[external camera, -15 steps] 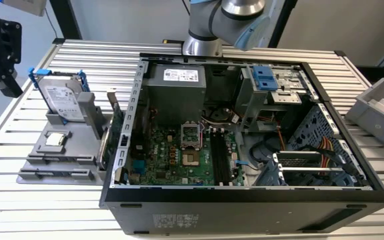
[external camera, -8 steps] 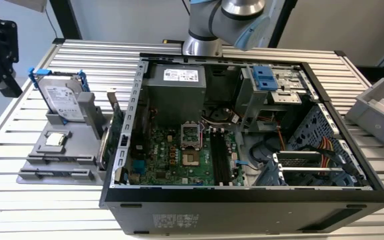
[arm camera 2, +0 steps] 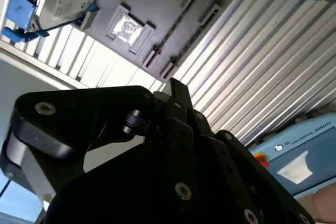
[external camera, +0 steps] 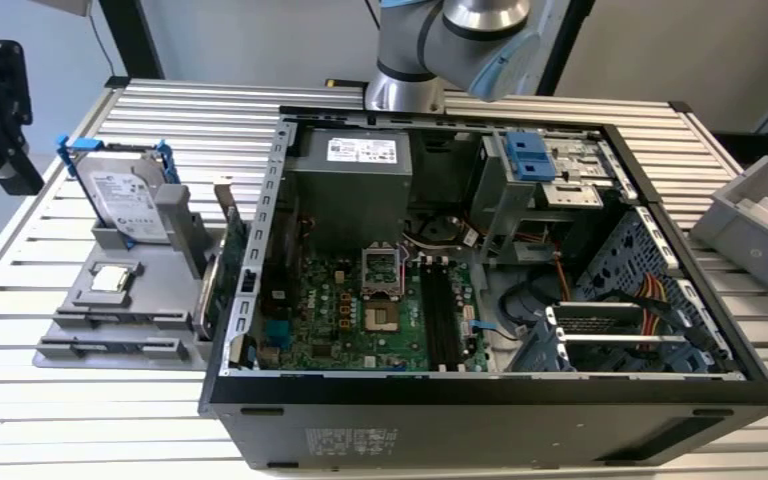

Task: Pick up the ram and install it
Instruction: 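Pick up the ram and move it above insertion slot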

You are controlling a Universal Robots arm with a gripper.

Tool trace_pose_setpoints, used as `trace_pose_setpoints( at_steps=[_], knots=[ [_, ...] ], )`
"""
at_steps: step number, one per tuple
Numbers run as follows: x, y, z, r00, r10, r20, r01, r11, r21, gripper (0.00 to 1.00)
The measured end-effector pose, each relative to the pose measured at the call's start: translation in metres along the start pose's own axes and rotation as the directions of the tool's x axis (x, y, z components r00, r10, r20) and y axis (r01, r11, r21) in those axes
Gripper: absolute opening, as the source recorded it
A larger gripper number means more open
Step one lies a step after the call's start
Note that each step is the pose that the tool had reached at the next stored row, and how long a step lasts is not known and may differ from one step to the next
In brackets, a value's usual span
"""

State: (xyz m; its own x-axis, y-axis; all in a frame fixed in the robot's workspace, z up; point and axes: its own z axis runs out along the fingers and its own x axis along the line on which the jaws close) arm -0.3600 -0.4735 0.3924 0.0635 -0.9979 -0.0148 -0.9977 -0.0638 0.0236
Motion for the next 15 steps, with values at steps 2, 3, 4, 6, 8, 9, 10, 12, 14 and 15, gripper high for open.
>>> trace_pose_setpoints(
  at_steps=[2,3,4,6,8,9,10,12,14,15],
  knots=[
    [0.0,0.0,0.0,0.9996,-0.027,-0.0006,0.027,0.9996,-0.0004,0.0],
    [0.0,0.0,0.0,0.9995,-0.031,-0.0007,0.031,0.9995,-0.0004,0.0],
    [0.0,0.0,0.0,0.9995,-0.032,-0.0007,0.032,0.9995,-0.0004,0.0],
    [0.0001,0.0,-0.0001,0.9995,-0.032,-0.0009,0.032,0.9995,-0.0006,0.0],
    [0.0008,0.0,0.0,0.9995,-0.032,-0.0008,0.032,0.9995,-0.0005,0.0],
    [0.0014,0.0001,0.0001,0.9995,-0.032,-0.0007,0.032,0.9995,-0.0004,0.0],
    [0.0022,0.0001,0.0001,0.9995,-0.032,-0.0007,0.032,0.9995,-0.0004,0.0],
    [0.0038,0.0002,0.0002,0.9995,-0.032,-0.0008,0.032,0.9995,-0.0005,0.0],
    [0.0059,0.0003,0.0002,0.9995,-0.032,-0.0008,0.032,0.9995,-0.0006,0.0],
    [0.0077,0.0004,0.0004,0.9995,-0.031,-0.0008,0.031,0.9995,-0.0005,0.0]
  ],
)
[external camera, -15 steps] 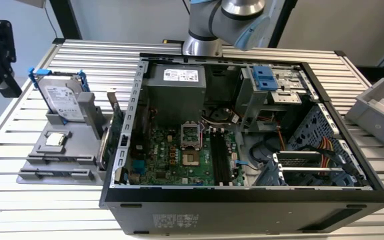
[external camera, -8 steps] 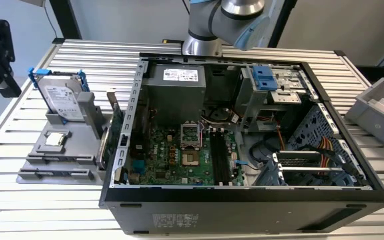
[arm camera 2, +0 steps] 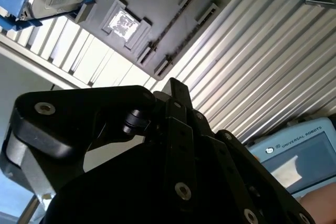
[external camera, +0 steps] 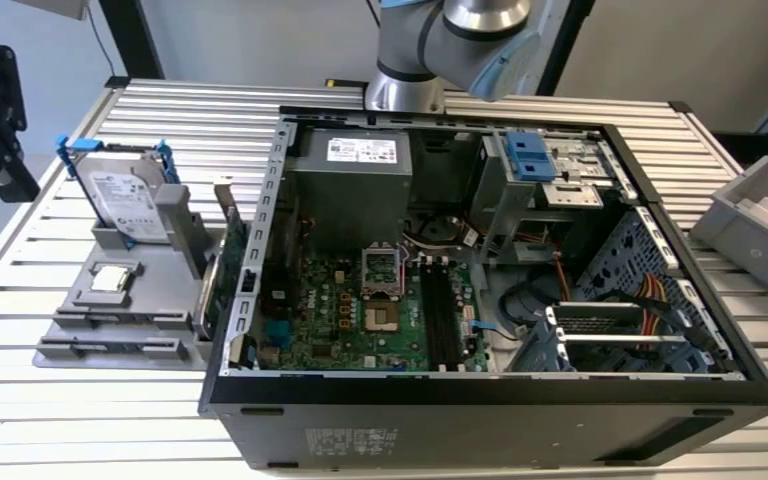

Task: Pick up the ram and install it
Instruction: 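Pick up the ram and move it above insertion slot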

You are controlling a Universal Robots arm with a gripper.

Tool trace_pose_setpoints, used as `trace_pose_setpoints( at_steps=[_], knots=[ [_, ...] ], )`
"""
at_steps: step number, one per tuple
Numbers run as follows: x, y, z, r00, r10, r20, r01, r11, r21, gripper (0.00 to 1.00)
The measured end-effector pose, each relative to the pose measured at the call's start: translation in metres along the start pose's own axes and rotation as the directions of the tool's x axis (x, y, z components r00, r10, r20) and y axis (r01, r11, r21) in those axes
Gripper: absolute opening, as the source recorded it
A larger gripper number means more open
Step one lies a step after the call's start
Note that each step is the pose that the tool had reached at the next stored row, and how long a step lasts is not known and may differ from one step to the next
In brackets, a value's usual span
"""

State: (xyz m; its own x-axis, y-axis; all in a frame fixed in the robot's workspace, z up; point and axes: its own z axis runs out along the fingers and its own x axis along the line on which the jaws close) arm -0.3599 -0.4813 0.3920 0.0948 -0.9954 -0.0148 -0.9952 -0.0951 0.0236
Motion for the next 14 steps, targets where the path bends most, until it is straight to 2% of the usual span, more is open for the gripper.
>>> trace_pose_setpoints(
  at_steps=[7,14],
  knots=[
    [0.0053,0.0004,0.0004,1.0,0.002,0.0001,-0.002,1.0,0.0001,0.0],
    [0.0057,0.0004,0.0006,1.0,0.002,0.0001,-0.002,1.0,0.0001,0.0]
  ],
)
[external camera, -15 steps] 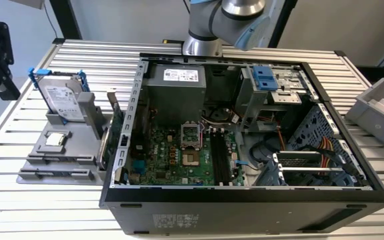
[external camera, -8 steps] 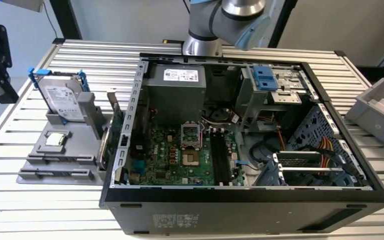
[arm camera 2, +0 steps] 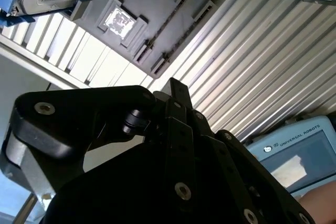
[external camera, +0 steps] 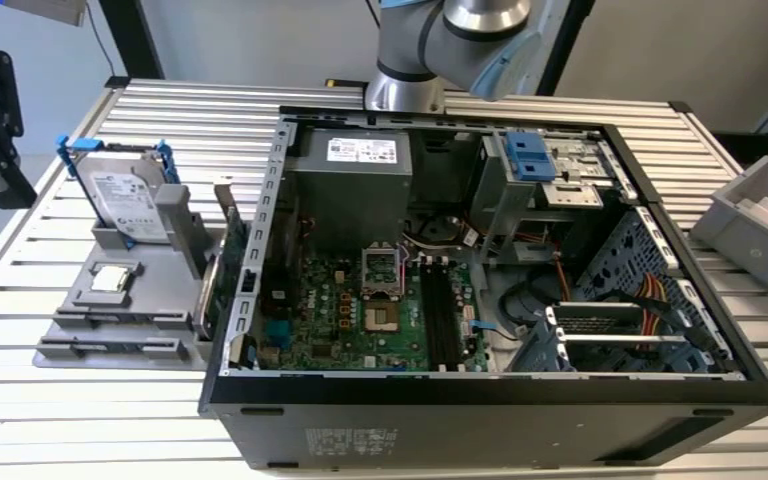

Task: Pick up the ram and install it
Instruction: 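Pick up the ram and move it above insertion slot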

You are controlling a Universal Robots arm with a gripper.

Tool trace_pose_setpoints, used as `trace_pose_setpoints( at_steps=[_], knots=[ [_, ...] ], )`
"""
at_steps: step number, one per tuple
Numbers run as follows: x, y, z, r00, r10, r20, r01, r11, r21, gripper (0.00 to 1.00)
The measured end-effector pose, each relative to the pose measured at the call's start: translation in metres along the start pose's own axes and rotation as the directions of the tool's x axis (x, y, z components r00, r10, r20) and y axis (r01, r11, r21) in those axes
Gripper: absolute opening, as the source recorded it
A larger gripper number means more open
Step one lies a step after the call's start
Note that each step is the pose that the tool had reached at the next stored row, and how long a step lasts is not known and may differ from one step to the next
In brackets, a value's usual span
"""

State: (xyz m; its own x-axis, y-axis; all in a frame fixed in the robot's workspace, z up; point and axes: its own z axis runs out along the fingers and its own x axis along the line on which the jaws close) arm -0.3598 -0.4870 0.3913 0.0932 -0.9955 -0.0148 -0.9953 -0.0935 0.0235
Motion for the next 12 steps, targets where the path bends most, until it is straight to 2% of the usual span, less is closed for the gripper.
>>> trace_pose_setpoints(
  at_steps=[12],
  knots=[
    [0.0,0.0,0.0001,1.0,0.0,0.0,0.0,1.0,-0.0001,0.0]
  ],
)
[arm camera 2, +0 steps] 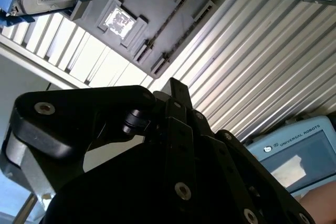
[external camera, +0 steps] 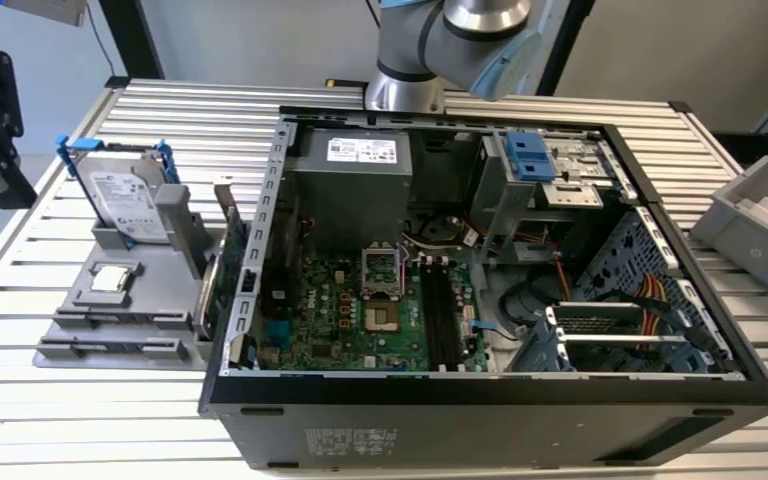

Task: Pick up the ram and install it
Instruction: 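Pick up the ram and move it above insertion slot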

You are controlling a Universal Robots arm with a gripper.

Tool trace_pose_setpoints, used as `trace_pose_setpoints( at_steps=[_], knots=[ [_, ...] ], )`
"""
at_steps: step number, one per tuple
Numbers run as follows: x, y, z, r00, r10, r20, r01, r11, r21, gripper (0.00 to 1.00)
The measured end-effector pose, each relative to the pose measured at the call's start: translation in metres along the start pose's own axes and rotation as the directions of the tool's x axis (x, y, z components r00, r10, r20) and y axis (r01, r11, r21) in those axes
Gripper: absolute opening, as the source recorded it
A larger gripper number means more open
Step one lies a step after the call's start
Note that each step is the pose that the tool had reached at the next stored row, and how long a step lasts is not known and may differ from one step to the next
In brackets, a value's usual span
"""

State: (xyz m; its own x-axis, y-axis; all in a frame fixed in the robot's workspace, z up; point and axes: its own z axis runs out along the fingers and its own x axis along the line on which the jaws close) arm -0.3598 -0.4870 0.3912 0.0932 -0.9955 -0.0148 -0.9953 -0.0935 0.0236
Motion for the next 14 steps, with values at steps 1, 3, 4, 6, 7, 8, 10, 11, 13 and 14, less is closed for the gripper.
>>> trace_pose_setpoints(
  at_steps=[1,3,4,6,7,8,10,11,13,14],
  knots=[
    [0.0,0.0,0.0,1.0,0.0,-0.0001,0.0,1.0,0.0,0.0],
    [0.0,0.0,0.0,1.0,0.0,0.0,0.0,1.0,0.0,0.0],
    [0.0,0.0,0.0001,1.0,0.0,0.0,0.0,1.0,0.0001,0.0],
    [0.0,0.0,0.0001,1.0,0.0,0.0,0.0,1.0,0.0,0.0],
    [0.0,0.0,0.0001,1.0,0.0,0.0,0.0,1.0,0.0,0.0],
    [0.0,0.0,0.0001,1.0,0.0,0.0,0.0,1.0,0.0,0.0],
    [0.0,0.0,0.0001,1.0,0.0,0.0,0.0,1.0,0.0001,0.0],
    [0.0,0.0,0.0001,1.0,0.0,0.0,0.0,1.0,0.0,0.0],
    [0.0,0.0,0.0002,1.0,0.0,0.0,0.0,1.0,0.0,0.0],
    [0.0,0.0,0.0002,1.0,0.0,0.0,0.0,1.0,0.0001,0.0]
  ],
)
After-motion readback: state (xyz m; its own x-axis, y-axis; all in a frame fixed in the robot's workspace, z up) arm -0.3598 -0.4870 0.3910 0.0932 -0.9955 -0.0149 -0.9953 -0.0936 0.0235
